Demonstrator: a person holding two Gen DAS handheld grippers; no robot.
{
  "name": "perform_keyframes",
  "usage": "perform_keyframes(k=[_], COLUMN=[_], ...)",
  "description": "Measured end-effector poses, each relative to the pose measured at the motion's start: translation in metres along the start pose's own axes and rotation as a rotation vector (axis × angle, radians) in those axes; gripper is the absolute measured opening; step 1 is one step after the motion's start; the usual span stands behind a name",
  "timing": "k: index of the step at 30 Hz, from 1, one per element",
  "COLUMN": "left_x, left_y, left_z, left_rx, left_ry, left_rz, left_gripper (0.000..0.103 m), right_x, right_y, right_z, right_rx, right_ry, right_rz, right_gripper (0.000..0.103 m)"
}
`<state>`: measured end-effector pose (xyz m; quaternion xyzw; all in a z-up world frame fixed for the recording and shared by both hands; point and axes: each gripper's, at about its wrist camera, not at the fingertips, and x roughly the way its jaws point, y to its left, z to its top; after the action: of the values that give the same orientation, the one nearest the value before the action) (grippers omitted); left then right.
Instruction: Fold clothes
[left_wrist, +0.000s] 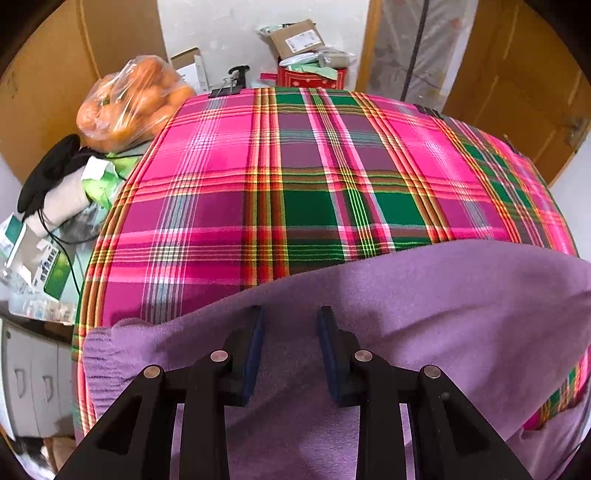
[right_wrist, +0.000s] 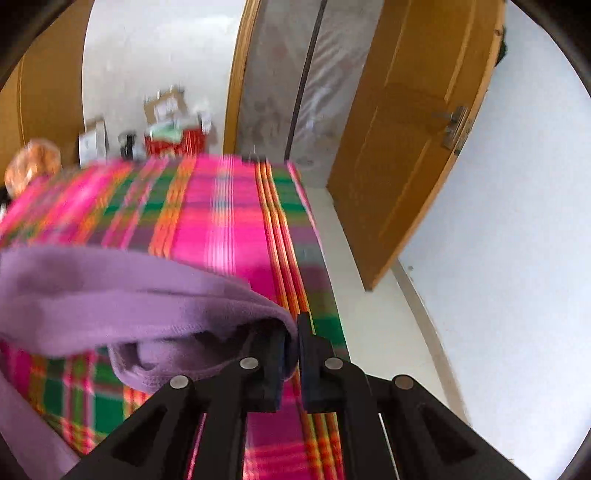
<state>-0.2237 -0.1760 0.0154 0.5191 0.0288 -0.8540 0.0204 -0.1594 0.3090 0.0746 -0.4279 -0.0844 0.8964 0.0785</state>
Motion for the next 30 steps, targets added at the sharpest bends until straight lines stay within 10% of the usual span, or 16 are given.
perform_keyframes(k=[14,24,30], left_x=[0.002,0.005,0.006], left_y=[-0.018,-0.018,-0.017], left_z=[0.008,0.009,0.008], left_rx=[0.075,0.069,0.082], left_ry=[-0.006,0.0,-0.012], left_rz=[-0.008,-0.016,-0.015], left_gripper=[0.03,0.031,0.031], right_x=[0.017,-0.009,-0.002], right_y=[0.025,0.01,0.027], right_z=[-0.012,-0.017,-0.03], right_rx=[-0.251,-0.209,-0.384], right_ry=[0.169,0.096,0.245], right_rz=[-0.032,-0.091,-0.051], right_gripper=[0.014,0.031,0.031])
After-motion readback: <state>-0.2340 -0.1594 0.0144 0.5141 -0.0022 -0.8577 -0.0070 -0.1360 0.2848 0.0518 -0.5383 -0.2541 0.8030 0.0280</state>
